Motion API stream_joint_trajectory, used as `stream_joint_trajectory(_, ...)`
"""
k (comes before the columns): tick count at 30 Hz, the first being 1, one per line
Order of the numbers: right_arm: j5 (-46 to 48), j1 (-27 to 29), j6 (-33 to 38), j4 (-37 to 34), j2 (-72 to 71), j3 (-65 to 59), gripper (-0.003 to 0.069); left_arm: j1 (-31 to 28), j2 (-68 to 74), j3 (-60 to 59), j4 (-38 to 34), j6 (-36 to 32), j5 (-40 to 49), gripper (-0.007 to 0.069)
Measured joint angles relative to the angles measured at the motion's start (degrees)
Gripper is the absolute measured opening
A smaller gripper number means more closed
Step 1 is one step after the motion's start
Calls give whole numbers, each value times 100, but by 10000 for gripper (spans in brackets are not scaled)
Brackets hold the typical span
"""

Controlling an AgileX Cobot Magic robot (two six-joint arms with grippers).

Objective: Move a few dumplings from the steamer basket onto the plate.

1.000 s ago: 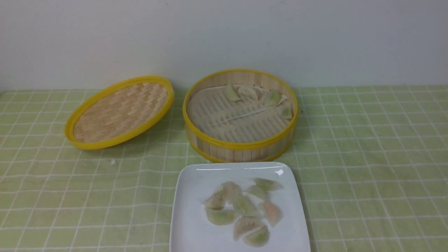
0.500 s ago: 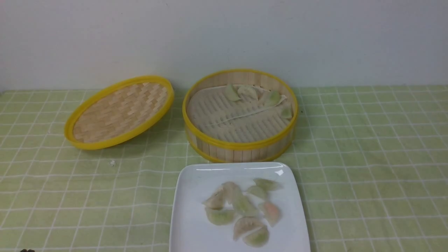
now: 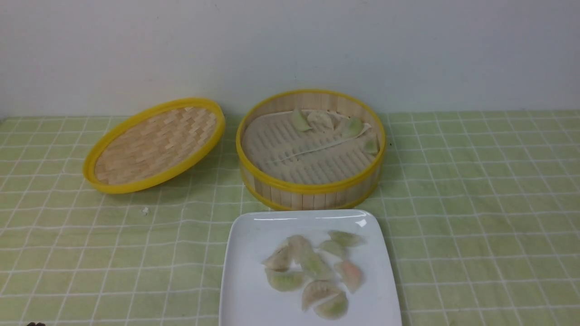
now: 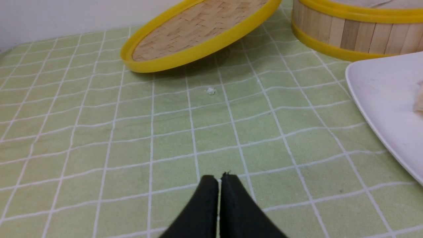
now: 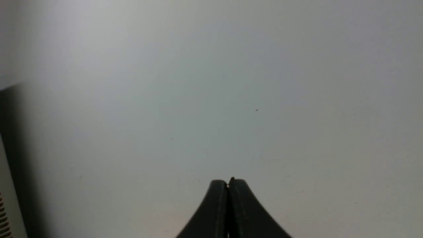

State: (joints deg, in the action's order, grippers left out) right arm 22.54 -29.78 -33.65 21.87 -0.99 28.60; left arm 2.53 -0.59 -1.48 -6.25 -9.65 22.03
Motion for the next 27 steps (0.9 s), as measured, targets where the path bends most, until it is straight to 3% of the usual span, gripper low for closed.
stream_joint_trajectory(11, -38, 0, 107, -6, 0, 0, -15, 0, 0, 0, 0, 0, 0, -6)
stream_joint_trajectory(15, -96, 0, 825, -664, -4, -51, -15, 0, 0, 0, 0, 0, 0, -6)
stream_joint_trajectory(21, -187, 0, 2745, -2267, -4, -249, -13, 0, 0, 0, 0, 0, 0, -6)
stream_joint_trajectory(27, -153, 0, 3365, -2845, -4, -286, -11, 0, 0, 0, 0, 0, 0, -6)
